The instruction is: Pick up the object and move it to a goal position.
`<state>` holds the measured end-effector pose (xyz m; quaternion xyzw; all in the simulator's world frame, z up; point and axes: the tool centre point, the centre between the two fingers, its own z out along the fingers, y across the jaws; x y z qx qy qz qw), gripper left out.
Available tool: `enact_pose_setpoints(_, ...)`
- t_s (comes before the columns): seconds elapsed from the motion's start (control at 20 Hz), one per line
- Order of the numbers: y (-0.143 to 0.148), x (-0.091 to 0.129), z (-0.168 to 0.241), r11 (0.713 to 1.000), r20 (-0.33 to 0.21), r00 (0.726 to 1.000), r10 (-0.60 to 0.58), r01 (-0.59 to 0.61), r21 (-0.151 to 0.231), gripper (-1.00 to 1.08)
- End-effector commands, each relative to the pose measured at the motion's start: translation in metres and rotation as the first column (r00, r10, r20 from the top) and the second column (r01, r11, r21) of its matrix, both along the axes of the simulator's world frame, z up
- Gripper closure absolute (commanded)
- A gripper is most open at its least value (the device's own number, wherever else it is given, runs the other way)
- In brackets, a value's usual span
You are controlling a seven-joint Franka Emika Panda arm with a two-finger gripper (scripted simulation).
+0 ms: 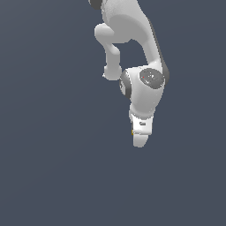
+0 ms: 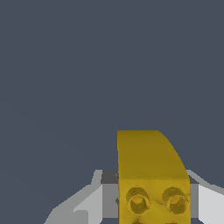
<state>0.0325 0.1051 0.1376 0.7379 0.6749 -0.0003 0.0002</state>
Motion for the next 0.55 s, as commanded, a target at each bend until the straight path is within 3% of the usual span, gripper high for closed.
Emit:
enact_pose_setpoints(0.0, 0.023, 0.000, 0.014, 1.000, 0.000, 1.000, -0.001, 0.001, 0.000, 1.08)
enact_pose_setpoints(0.25, 0.049, 0.001, 0.030, 1.000, 0.000, 1.000, -0.002, 0.002, 0.001, 1.08)
enact_pose_setpoints(0.5, 0.054, 0.003, 0.033, 1.000, 0.000, 1.000, -0.002, 0.002, 0.001, 1.08)
